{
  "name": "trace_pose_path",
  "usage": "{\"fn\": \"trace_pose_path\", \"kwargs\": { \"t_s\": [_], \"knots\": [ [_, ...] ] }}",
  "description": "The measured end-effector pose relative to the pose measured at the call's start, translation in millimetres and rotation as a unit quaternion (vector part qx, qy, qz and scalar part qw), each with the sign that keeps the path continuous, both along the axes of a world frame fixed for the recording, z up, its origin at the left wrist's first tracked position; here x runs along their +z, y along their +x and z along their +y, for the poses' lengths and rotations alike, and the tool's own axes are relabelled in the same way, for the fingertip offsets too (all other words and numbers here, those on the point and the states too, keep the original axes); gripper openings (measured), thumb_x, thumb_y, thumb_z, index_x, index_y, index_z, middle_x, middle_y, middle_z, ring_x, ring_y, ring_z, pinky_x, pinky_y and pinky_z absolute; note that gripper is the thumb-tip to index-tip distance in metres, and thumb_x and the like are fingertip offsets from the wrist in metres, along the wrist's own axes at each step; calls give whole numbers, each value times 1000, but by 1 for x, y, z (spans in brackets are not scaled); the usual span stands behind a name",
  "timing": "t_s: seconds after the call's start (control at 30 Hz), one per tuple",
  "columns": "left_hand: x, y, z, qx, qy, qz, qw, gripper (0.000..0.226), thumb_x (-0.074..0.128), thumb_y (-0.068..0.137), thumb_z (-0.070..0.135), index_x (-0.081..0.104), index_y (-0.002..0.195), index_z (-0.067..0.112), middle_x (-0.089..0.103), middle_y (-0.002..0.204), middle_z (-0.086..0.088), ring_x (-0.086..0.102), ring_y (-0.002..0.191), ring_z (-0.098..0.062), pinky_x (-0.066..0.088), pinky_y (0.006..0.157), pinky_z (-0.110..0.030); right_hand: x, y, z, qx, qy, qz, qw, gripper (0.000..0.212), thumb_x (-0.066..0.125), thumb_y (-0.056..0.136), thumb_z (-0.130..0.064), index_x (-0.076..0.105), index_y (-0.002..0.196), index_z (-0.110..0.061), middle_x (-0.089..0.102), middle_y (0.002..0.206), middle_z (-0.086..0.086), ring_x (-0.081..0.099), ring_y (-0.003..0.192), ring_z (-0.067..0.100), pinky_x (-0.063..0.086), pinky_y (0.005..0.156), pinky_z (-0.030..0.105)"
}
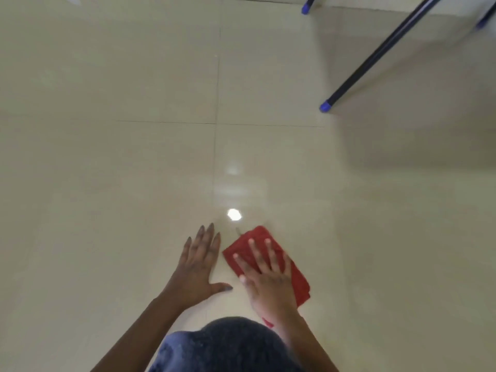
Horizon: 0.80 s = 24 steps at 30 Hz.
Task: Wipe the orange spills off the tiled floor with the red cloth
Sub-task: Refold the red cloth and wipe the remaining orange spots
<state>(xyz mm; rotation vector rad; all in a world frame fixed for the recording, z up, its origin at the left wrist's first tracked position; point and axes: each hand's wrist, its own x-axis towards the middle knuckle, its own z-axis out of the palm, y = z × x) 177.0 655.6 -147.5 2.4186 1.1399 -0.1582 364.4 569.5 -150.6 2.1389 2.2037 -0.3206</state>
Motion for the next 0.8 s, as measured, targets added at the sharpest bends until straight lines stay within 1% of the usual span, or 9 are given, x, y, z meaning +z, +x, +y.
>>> {"fn": "trace_pose_path", "kwargs": {
  "t_s": [0.1, 0.17, 0.23, 0.4, 0.5, 0.57, 0.63, 0.73, 0.8],
  "knots": [
    [-6, 41, 2, -62, 13, 8, 998, 110, 38, 70, 81, 1, 146, 12, -10, 155, -13, -12, 140, -27, 2, 113, -52, -6, 64, -18, -171, 16, -33, 985, 55, 28, 88, -46, 25, 143, -42, 23, 152, 0, 29, 138, 35, 29, 102, 60],
    [-6, 67, 0, -113, 26, 12, 993, 108, 38, 69, 79, -2, 146, 15, -8, 154, -14, -15, 140, -25, -2, 109, -52, -6, 102, -27, -288, -20, -20, 957, 56, 16, 88, -50, 11, 143, -42, 11, 155, -1, 16, 142, 33, 20, 106, 61],
    [-6, 87, -3, -141, 31, 5, 990, 106, 39, 70, 78, -7, 145, 19, -14, 153, -11, -21, 138, -23, -8, 108, -48, -3, 108, -33, -348, -15, 3, 937, 55, 15, 90, -50, 11, 143, -40, 19, 156, 3, 16, 142, 35, 20, 104, 63],
    [-12, 109, -6, -147, 20, 5, 989, 106, 39, 71, 79, -13, 144, 22, -22, 152, -4, -23, 138, -22, -11, 110, -47, 2, 119, -36, -244, -15, -6, 970, 50, 29, 90, -44, 29, 140, -40, 36, 149, 5, 33, 135, 37, 30, 100, 61],
    [-14, 112, -5, -149, 39, -4, 988, 106, 37, 71, 82, -1, 146, 18, -21, 152, -1, -18, 139, -22, -11, 111, -42, 3, 167, -13, -312, 18, -4, 950, 48, 26, 93, -45, 26, 141, -46, 26, 154, -2, 24, 140, 31, 25, 104, 58],
    [-16, 110, -3, -146, 44, -11, 988, 105, 36, 70, 83, 3, 147, 18, -15, 154, -4, -15, 140, -22, -8, 110, -40, 2, 176, 1, -339, -20, 24, 940, 46, 26, 98, -42, 19, 143, -49, 10, 158, -8, 10, 142, 26, 16, 108, 52],
    [-8, 114, -2, -145, 18, 17, 989, 101, 36, 72, 80, 9, 146, 17, -2, 155, -9, -5, 141, -25, 6, 113, -48, 8, 170, 8, -344, 3, 51, 938, 48, 39, 97, -29, 30, 141, -44, 19, 156, -6, 20, 136, 28, 22, 104, 47],
    [31, 137, 9, -140, -20, 107, 984, 83, 42, 83, 65, 18, 146, 16, 1, 153, -10, 6, 141, -30, 22, 111, -47, 29, 164, 19, -350, 39, 157, 923, 46, 48, 91, -9, 52, 129, -33, 42, 142, -4, 37, 114, 26, 36, 94, 39],
    [83, 166, 15, -65, -180, 159, 969, 68, 46, 90, 53, 27, 144, 16, 17, 154, -8, 15, 139, -25, 20, 110, -34, 56, 167, 27, -393, 13, 305, 868, 42, 47, 91, -7, 58, 124, -32, 50, 132, -4, 40, 111, 24, 38, 97, 36]
  ]
}}
